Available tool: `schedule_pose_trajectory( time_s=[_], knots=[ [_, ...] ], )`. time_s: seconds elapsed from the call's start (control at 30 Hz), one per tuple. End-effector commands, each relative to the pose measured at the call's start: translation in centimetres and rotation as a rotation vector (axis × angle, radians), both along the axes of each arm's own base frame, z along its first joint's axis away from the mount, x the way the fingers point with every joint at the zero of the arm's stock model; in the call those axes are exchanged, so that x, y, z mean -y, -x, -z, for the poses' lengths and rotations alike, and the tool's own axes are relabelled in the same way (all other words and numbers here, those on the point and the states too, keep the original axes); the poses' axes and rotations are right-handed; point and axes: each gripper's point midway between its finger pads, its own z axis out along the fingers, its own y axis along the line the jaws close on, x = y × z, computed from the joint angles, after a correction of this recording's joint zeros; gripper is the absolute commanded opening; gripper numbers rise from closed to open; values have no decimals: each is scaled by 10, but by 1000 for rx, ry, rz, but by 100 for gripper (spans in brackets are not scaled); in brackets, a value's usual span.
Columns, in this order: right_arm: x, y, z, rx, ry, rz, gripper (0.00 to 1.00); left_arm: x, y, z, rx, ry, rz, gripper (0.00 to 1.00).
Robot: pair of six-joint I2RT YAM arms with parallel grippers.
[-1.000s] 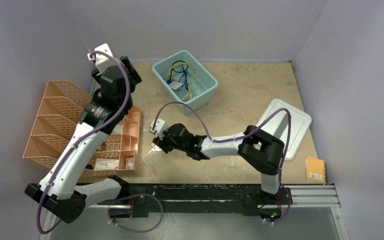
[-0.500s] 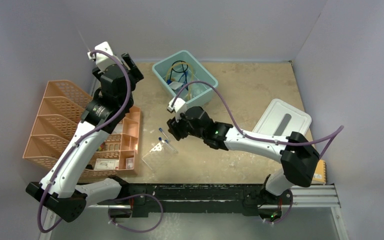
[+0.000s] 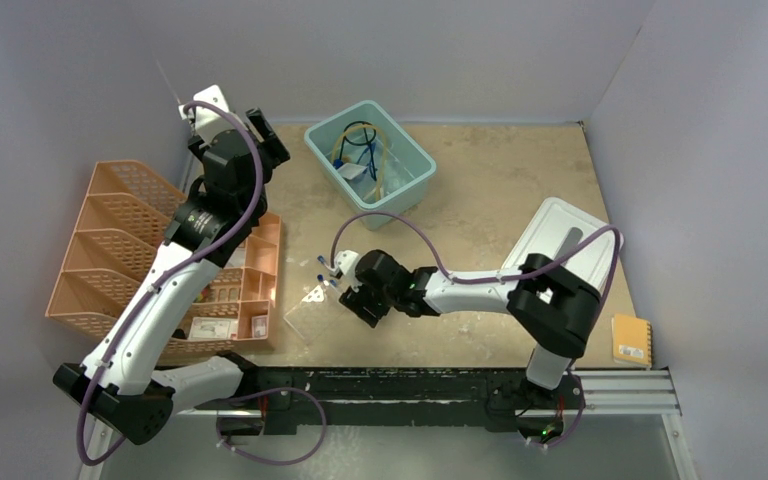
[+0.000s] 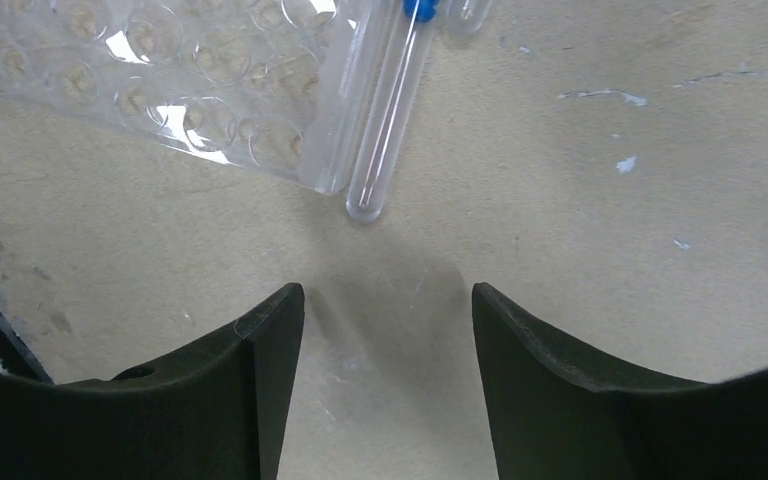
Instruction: Organize the chemistry lab equipment
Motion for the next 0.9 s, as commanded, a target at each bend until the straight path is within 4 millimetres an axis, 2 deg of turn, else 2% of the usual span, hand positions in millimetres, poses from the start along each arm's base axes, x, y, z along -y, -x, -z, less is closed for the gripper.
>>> schedule_pose_trajectory(
  time_s=[0.0, 0.23, 0.4, 0.53, 0.73, 0.87],
  knots=[
    [-28, -13, -22, 56, -82, -14, 61, -6, 6, -17, 55, 38, -15, 70],
    [-23, -26, -9, 91, -79, 83, 54, -12, 13, -19, 64, 41, -28, 70],
    [-28, -29, -1, 94, -91, 94, 55, -14, 15, -20, 65, 43, -32, 70],
    [-21, -35, 4, 109, -75, 151, 53, -16, 18, -21, 64, 41, -35, 70],
    [-22, -35, 9, 97, -51, 146, 32, -16, 20, -20, 56, 35, -31, 70],
    [-29, -35, 9, 85, -62, 137, 31, -18, 22, -21, 56, 29, -34, 70]
  ],
)
